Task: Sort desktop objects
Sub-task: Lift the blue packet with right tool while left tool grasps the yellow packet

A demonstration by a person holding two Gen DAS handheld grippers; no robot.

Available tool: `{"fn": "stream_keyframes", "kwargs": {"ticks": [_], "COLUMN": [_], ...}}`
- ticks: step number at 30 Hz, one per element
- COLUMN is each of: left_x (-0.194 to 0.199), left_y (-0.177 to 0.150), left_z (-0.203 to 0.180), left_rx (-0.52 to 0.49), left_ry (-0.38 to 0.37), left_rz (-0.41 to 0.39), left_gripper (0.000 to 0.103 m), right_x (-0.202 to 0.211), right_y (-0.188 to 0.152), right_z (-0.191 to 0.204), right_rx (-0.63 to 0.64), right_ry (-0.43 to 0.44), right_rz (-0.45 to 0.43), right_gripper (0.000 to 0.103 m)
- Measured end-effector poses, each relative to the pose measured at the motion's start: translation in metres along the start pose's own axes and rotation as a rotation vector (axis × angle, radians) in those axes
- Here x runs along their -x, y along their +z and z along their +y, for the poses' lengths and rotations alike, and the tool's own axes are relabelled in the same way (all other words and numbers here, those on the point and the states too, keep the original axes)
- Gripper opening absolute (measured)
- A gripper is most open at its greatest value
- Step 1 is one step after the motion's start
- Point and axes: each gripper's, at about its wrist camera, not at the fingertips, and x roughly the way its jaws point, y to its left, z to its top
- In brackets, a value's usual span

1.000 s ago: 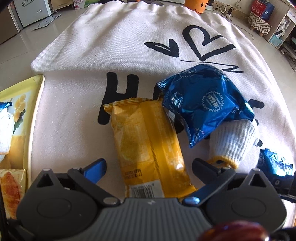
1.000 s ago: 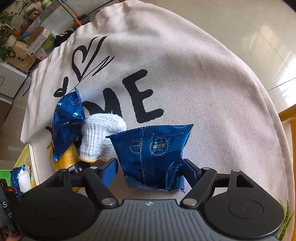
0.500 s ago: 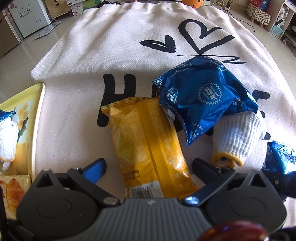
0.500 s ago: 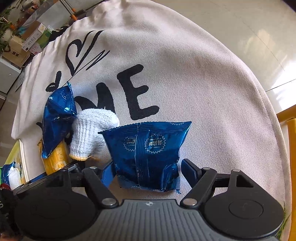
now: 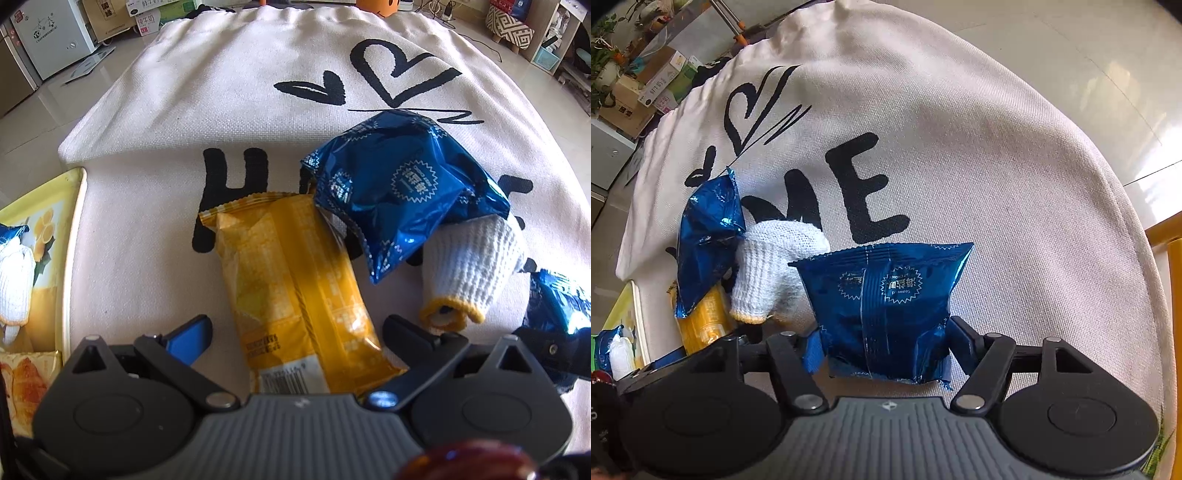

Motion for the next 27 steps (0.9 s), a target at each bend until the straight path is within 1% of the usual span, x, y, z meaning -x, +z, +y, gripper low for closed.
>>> {"fn": "stream_keyframes", "kwargs": {"ticks": [1,2,3,5,8,12,14,24,27], "left_x": [0.001,0.003,0.005,0.009,0.014,0.019,0.03,0.069,0.081], "left_y": [-0.001,-0.001,-0.001,0.0,-0.003,-0.009,-0.018,-0.031,-0.033], "left_z": [0.0,0.0,0.002,0.006,0.012,0.016,0.022,0.037,0.038], "left_rx": [0.001,0.003,0.005,0.011,0.018,0.003,0.003,0.018,0.011], "left_ry": [0.002,0.002,-0.005,-0.044,-0.072,-0.063,-0.065,-0.099,-0.109], "left_rz": [-0.009,-0.02,-0.031,-0.041,-0.024,-0.012,-0.013,-0.035,-0.057], "left_gripper": [0.097,0.091,0.088,0.071,0.069,0.068,0.068,0.066,0.066], "right_x": [0.001,0.003,0.005,0.009,0.018,0.028,0.033,0.066,0.073], "right_y": [0.0,0.001,0.002,0.003,0.003,0.003,0.002,-0.004,-0.004], "right_z": [-0.001,-0.001,-0.002,-0.001,0.002,0.005,0.006,0.022,0.028], "right_rx": [-0.003,-0.008,-0.011,-0.007,0.0,0.009,0.007,0.033,0.034], "right_ry": [0.006,0.016,0.026,0.038,0.058,0.07,0.072,0.11,0.12], "right_rz": [-0.004,-0.01,-0.015,-0.025,-0.039,-0.053,-0.063,-0.117,-0.128], "right_gripper": [0.066,0.065,0.065,0.065,0.065,0.065,0.065,0.065,0.065]}}
